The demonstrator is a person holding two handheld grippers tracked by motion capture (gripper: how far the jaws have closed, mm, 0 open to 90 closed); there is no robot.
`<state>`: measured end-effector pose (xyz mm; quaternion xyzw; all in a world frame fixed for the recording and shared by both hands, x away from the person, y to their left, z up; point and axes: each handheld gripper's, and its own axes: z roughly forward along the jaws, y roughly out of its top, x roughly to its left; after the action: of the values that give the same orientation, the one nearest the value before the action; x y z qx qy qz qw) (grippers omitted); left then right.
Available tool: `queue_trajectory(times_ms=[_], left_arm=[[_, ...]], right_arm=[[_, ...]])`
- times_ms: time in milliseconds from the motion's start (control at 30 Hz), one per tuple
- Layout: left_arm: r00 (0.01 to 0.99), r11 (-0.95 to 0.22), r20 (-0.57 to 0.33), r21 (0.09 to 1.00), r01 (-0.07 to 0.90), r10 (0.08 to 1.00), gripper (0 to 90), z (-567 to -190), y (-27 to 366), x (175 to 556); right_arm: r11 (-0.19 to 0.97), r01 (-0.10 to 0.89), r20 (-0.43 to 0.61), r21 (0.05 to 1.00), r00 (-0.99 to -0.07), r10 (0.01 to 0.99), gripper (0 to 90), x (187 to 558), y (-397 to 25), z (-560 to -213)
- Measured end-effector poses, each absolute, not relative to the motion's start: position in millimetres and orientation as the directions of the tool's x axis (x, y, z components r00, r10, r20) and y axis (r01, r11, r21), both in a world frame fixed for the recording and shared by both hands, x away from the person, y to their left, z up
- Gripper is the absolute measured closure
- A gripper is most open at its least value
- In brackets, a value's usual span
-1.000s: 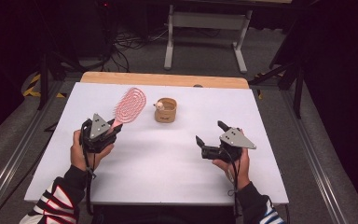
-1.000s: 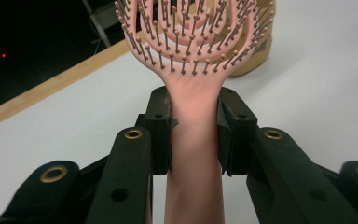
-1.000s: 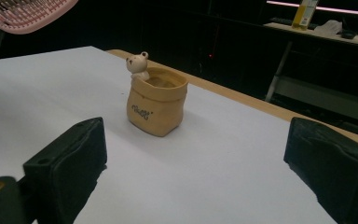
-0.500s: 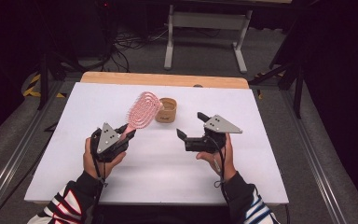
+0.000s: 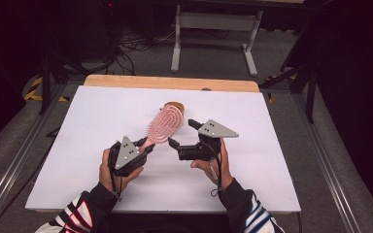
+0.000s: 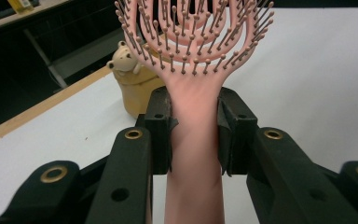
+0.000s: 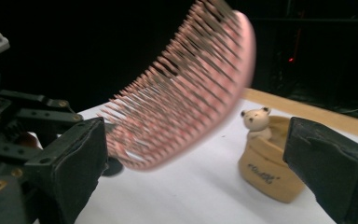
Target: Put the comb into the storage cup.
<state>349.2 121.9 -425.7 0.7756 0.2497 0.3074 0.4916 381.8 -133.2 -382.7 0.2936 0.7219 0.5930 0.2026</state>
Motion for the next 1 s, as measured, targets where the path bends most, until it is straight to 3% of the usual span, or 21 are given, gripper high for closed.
queue_trajectory(times_ms=[200,367,433,733,1000], left_arm=[[0.714,-0.436,0.265,0.898,0.063,0.649,69.7,-433,106,342],[0.732,-0.482,0.306,0.875,0.036,0.609,69.7,-441,95,336],[0.739,-0.492,0.307,0.87,0.039,0.6,69.7,-443,92,336],[0.736,-0.514,0.328,0.857,0.033,0.593,69.8,-447,88,334],[0.727,-0.531,0.352,0.847,0.021,0.59,69.9,-449,85,333]], right_arm=[[0.12,0.205,0.076,0.971,-0.748,0.659,9.9,380,-132,-386],[0.086,0.268,0.147,0.96,-0.736,0.66,26.5,380,-134,-393],[0.077,0.271,0.152,0.959,-0.726,0.671,28.5,379,-134,-394],[-0.049,0.325,0.276,0.944,-0.703,0.655,53.0,375,-143,-398],[-0.047,0.287,0.255,0.957,-0.752,0.608,59.8,364,-139,-394]])
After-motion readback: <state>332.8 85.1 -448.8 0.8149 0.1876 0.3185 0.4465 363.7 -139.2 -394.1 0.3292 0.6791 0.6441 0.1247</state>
